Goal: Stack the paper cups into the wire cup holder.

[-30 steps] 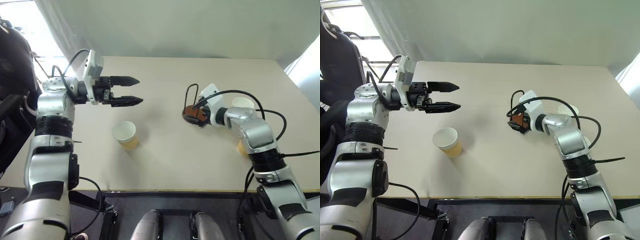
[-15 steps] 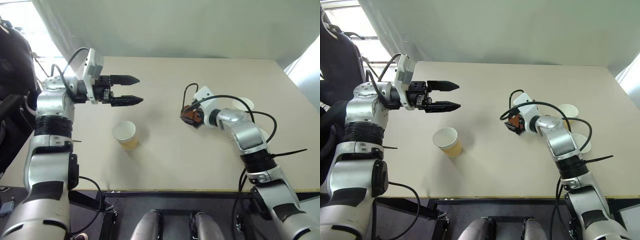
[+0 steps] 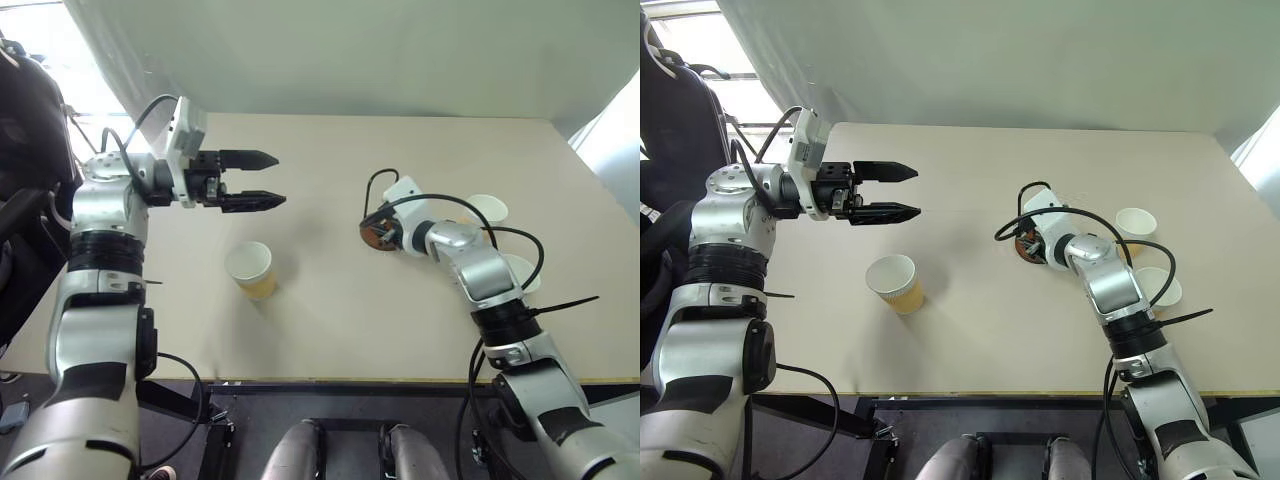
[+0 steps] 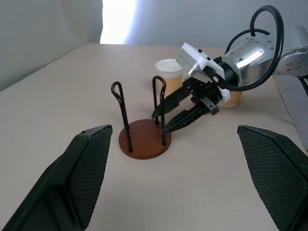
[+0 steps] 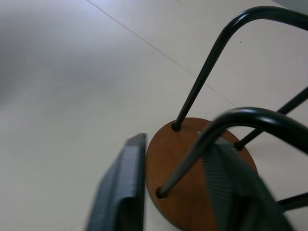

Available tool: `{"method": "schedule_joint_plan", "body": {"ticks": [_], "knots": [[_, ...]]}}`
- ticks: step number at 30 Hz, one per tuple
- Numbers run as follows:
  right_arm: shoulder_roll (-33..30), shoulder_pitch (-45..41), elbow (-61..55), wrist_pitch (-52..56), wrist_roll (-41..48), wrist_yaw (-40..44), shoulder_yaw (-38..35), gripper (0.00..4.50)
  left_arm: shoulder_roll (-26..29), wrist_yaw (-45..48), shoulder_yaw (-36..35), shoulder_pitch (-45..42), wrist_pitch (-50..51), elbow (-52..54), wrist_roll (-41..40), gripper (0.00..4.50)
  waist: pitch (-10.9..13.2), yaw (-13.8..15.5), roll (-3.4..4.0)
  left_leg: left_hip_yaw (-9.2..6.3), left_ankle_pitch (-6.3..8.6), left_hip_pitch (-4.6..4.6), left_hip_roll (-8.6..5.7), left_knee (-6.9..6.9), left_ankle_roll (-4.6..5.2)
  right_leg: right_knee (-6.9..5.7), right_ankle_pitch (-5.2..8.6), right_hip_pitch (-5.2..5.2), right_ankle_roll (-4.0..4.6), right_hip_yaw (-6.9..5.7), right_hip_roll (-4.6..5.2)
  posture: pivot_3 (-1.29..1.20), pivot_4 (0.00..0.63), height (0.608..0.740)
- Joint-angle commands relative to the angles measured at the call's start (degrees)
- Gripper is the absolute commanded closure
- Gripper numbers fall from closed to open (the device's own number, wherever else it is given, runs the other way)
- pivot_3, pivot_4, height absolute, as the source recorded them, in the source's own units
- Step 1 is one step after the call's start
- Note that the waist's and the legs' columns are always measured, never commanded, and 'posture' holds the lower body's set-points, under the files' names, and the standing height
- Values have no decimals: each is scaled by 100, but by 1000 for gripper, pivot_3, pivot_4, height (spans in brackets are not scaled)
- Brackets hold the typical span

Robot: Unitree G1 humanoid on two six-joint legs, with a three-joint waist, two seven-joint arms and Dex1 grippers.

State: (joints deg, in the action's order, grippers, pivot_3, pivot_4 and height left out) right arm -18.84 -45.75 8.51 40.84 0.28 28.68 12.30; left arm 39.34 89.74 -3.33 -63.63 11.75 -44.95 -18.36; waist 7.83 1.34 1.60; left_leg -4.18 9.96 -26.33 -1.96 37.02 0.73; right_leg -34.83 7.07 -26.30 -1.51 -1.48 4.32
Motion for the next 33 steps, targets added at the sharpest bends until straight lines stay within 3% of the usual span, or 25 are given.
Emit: {"method": "schedule_joint_plan", "body": {"ticks": [1, 2, 9, 21, 33], "knots": [[-24, -124, -109, 32, 39, 27, -142, 4236, 105, 44, -54, -132, -1, 160, -14, 0, 0, 0, 0, 0, 0, 0, 0, 0, 0, 0, 0, 0, 0, 0, 0, 0, 150, 740], [-42, -148, -81, 51, 67, 65, -161, 4474, 103, 43, -53, -138, -7, 146, -10, 0, 0, 1, 0, 0, 0, 0, 0, 0, 0, 0, 0, 0, 0, 0, 0, 0, 150, 740], [-316, -361, 153, 121, 326, 603, -279, 4474, 96, 30, -49, -169, -44, 82, 14, 0, 0, 6, 0, 0, -2, -1, 0, 0, -2, 0, -1, 0, 3, 0, 0, 0, 150, 740], [-1300, -501, -233, -402, 1262, 3347, -51, 4474, 92, 72, -34, -233, -58, -8, 35, 0, 0, -15, 0, 0, -16, -11, 0, -1, 23, 1, 10, -6, 5, 0, -1, 0, 150, 740], [-1816, -517, -311, -1384, 897, 4686, 674, 4474, 147, 139, 3, -236, 5, 25, 50, 0, 0, -41, 0, 0, -36, -10, 1, -1, 57, -2, 12, -6, 10, 0, -1, 0, 150, 740]]}}
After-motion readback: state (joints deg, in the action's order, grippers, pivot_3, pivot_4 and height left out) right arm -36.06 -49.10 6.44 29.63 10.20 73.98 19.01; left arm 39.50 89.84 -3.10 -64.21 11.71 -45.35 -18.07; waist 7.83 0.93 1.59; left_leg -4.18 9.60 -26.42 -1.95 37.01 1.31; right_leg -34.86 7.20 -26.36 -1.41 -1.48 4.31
